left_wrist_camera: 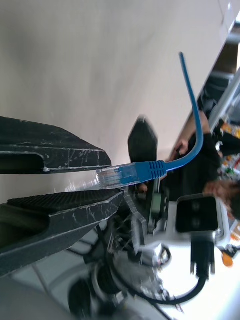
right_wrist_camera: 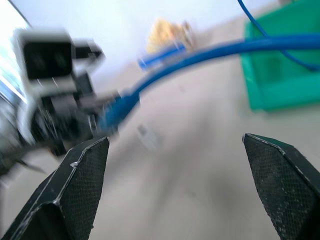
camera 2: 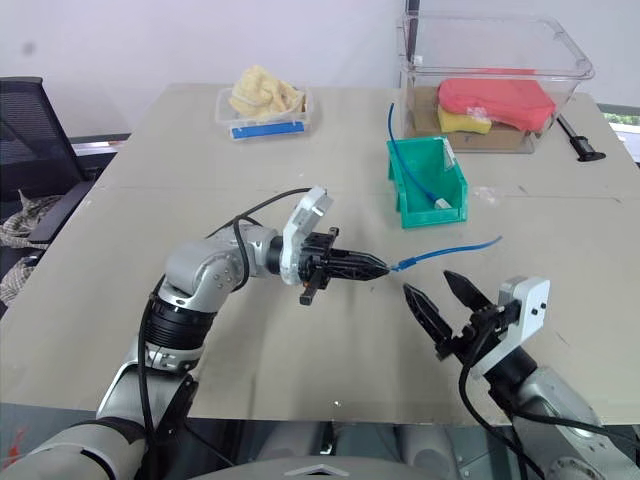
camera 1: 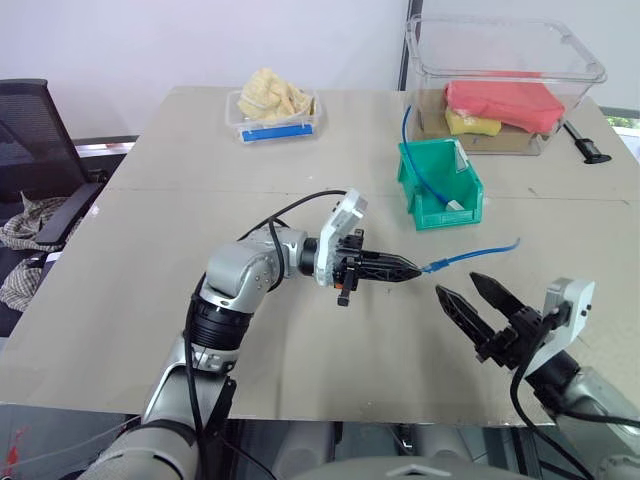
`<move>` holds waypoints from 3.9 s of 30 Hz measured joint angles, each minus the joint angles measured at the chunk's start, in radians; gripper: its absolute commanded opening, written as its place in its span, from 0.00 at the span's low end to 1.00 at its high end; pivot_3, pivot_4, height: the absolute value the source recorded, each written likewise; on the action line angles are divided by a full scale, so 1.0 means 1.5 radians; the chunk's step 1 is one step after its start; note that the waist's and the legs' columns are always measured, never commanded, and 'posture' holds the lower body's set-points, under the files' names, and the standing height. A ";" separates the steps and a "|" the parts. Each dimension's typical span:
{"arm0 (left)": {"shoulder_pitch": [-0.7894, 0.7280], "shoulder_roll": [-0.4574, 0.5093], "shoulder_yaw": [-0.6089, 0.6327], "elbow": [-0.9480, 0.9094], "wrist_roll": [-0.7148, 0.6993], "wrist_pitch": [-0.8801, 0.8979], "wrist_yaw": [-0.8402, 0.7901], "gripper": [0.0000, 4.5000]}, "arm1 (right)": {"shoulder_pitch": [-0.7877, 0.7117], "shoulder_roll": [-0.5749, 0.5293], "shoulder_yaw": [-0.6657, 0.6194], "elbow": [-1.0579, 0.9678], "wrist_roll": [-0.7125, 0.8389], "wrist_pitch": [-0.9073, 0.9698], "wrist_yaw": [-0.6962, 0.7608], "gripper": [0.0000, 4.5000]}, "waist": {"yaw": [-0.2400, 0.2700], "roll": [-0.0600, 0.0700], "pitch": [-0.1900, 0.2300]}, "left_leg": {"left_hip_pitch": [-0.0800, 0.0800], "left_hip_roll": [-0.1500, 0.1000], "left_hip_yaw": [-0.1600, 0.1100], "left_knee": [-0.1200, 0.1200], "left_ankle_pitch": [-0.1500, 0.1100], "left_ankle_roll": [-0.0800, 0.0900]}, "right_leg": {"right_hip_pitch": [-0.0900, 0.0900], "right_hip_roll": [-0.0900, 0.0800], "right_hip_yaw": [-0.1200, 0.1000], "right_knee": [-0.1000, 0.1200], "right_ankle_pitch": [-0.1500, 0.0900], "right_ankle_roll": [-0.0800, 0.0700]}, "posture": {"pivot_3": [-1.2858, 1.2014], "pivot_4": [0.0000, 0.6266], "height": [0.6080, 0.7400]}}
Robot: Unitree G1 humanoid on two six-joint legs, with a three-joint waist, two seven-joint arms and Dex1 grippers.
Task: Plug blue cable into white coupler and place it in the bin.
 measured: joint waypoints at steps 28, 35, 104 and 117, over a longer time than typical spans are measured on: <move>0.000 0.030 0.039 -0.037 -0.145 0.132 0.047 0.00 | -0.031 -0.117 0.055 0.025 0.249 -0.051 -0.055 0.54 | -0.009 0.000 0.000 | 0.000 0.000 0.000 0.000 0.000 0.000 | 0.000 0.000 0.001 0.001 0.000 0.000 | 0.52 0.24 1.00; 0.001 0.034 0.038 -0.037 -0.144 0.129 0.048 0.00 | -0.032 -0.124 0.069 0.024 0.274 -0.066 -0.049 0.00 | -0.009 0.000 0.000 | 0.000 0.000 0.000 0.000 0.000 0.000 | 0.000 0.000 0.001 0.001 0.000 0.000 | 0.52 0.24 1.00; 0.017 -0.040 -0.085 0.335 0.364 -0.630 -0.095 0.13 | -0.204 -0.289 0.121 0.173 -0.089 -0.112 0.213 0.00 | -0.009 -0.001 0.000 | -0.001 -0.002 0.001 0.001 0.000 0.000 | -0.001 0.001 0.001 0.002 0.000 0.000 | 0.52 0.24 1.00; -0.038 -0.090 -0.154 0.408 0.472 -0.696 -0.039 0.13 | -0.359 -0.323 0.258 0.366 -0.300 -0.125 0.372 0.00 | -0.007 -0.001 0.000 | -0.002 -0.002 0.001 0.002 0.000 0.000 | -0.002 0.000 0.000 0.002 0.000 0.000 | 0.52 0.24 1.00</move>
